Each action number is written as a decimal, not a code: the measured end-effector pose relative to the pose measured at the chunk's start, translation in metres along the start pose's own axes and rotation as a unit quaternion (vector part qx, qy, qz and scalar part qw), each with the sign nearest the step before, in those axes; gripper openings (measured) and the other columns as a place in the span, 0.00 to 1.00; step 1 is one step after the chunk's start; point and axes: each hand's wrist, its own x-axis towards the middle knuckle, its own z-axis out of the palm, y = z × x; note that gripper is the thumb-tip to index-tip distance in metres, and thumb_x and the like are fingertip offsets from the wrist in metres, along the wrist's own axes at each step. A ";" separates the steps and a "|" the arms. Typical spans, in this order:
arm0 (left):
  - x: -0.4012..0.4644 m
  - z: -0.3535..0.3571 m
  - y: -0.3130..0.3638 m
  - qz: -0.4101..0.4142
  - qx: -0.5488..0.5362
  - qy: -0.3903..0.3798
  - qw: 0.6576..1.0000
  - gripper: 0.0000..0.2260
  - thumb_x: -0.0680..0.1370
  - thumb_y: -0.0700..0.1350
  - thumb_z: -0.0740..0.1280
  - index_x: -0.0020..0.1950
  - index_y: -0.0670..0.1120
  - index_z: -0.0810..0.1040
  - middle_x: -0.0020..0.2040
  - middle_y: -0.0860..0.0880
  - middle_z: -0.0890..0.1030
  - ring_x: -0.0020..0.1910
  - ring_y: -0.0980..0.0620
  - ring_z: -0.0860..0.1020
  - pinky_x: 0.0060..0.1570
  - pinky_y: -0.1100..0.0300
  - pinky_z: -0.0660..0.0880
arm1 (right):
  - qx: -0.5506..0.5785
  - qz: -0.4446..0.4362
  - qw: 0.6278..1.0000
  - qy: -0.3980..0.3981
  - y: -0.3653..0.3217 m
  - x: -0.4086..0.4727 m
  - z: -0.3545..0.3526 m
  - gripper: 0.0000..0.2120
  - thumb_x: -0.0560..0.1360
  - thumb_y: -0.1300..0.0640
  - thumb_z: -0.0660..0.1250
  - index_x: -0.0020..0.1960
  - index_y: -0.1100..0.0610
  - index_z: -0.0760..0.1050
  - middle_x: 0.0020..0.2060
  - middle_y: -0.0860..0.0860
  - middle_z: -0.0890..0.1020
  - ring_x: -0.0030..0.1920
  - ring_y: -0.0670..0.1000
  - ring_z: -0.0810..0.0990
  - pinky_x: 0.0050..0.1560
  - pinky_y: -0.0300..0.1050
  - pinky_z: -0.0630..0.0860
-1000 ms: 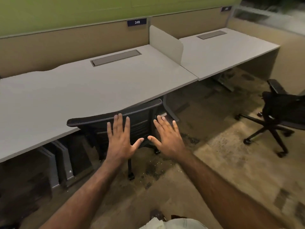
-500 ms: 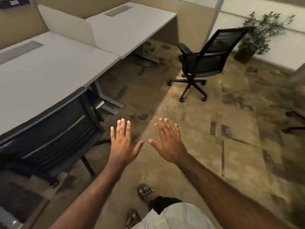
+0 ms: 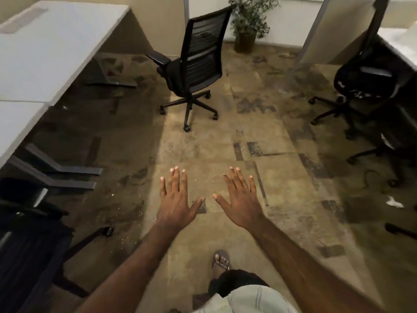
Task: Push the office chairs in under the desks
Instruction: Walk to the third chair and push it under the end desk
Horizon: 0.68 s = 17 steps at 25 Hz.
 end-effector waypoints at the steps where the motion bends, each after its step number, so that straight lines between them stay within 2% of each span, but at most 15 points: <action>1: 0.018 0.003 0.011 0.013 0.002 -0.009 1.000 0.46 0.81 0.72 0.55 0.86 0.39 0.50 0.87 0.38 0.49 0.87 0.40 0.43 0.84 0.39 0.41 | 0.005 0.014 1.000 0.002 0.014 0.006 -0.002 0.42 0.83 0.26 0.44 0.87 0.51 0.57 0.89 0.51 0.49 0.88 0.51 0.40 0.84 0.64 0.36; 6: 0.111 0.015 0.059 0.068 0.014 -0.035 0.997 0.46 0.82 0.72 0.54 0.87 0.41 0.46 0.87 0.40 0.44 0.86 0.42 0.38 0.84 0.40 0.37 | 0.009 0.059 0.998 0.026 0.085 0.041 -0.022 0.43 0.83 0.26 0.42 0.88 0.52 0.56 0.89 0.52 0.48 0.88 0.51 0.39 0.85 0.64 0.36; 9: 0.167 0.020 0.085 0.095 0.021 -0.030 0.995 0.46 0.82 0.71 0.56 0.86 0.40 0.48 0.87 0.39 0.45 0.86 0.41 0.39 0.84 0.40 0.38 | 0.004 0.085 0.996 0.027 0.126 0.071 -0.038 0.42 0.84 0.26 0.43 0.89 0.51 0.53 0.89 0.51 0.46 0.87 0.50 0.37 0.84 0.62 0.33; 12: 0.215 0.027 0.101 0.118 0.013 -0.026 0.993 0.45 0.82 0.71 0.53 0.86 0.38 0.50 0.87 0.39 0.45 0.86 0.41 0.38 0.84 0.40 0.38 | 0.003 0.108 0.994 0.036 0.160 0.102 -0.048 0.41 0.85 0.28 0.46 0.89 0.52 0.52 0.89 0.51 0.47 0.88 0.51 0.39 0.83 0.60 0.31; 17: 0.303 0.045 0.107 0.139 0.006 -0.031 0.990 0.46 0.81 0.72 0.51 0.86 0.38 0.52 0.87 0.39 0.47 0.86 0.42 0.39 0.84 0.39 0.42 | 0.025 0.142 0.987 0.064 0.202 0.175 -0.055 0.41 0.84 0.27 0.45 0.88 0.52 0.54 0.89 0.51 0.50 0.88 0.50 0.42 0.83 0.60 0.32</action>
